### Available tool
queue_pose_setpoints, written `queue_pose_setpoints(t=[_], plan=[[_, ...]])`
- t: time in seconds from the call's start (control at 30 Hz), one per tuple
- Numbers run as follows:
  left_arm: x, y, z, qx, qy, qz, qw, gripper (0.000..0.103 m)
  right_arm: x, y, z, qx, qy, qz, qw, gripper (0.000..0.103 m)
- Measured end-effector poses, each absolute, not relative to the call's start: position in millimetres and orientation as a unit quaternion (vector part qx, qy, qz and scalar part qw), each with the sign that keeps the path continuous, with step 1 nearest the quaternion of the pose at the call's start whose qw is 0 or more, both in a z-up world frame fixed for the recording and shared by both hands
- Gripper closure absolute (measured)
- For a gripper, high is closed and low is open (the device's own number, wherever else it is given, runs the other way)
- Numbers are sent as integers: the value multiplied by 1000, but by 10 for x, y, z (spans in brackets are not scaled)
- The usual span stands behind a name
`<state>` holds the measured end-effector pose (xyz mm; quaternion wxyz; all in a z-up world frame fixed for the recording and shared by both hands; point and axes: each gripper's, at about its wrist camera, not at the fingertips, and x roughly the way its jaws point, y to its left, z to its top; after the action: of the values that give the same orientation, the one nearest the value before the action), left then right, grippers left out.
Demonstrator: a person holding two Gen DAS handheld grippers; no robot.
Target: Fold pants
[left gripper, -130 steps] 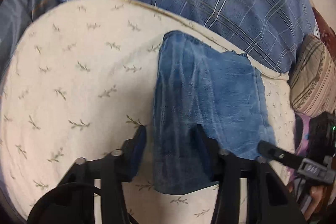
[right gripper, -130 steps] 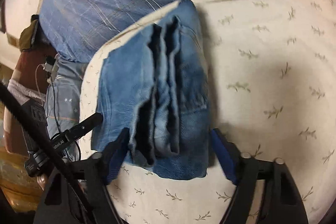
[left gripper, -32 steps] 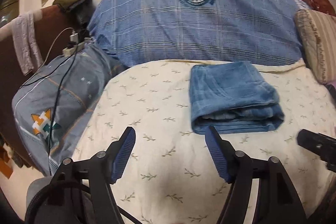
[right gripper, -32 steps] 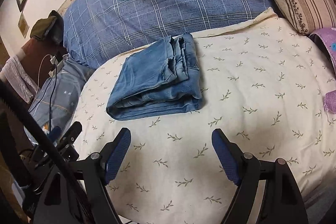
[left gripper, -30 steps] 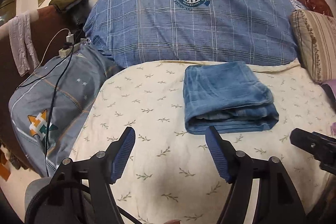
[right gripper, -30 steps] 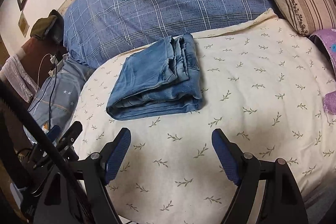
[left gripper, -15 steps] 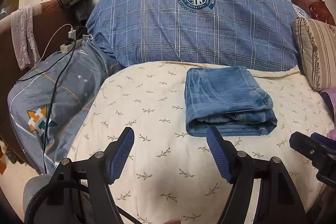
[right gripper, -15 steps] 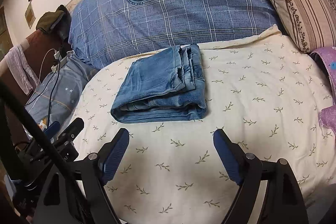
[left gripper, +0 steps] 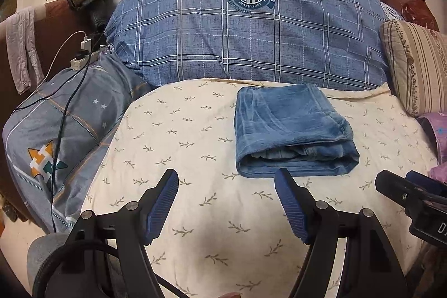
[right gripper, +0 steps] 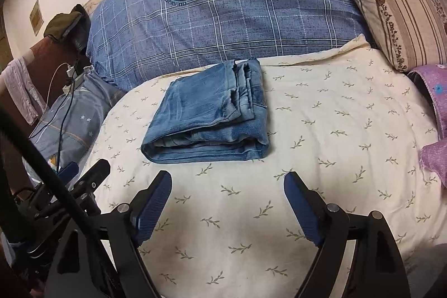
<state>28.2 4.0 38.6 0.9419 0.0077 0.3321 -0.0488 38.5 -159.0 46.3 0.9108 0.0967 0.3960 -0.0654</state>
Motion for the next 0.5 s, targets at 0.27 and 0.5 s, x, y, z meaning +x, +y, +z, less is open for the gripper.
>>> queue_pose_setpoints(t=[0.27,0.5], plan=[[304,42,377,6,339,-52,939,31,395,-1615,457,95,395,-72,911,19],[308,30,378,5,340,-52,939,31,401,-1612,460,91,397,-71,911,19]])
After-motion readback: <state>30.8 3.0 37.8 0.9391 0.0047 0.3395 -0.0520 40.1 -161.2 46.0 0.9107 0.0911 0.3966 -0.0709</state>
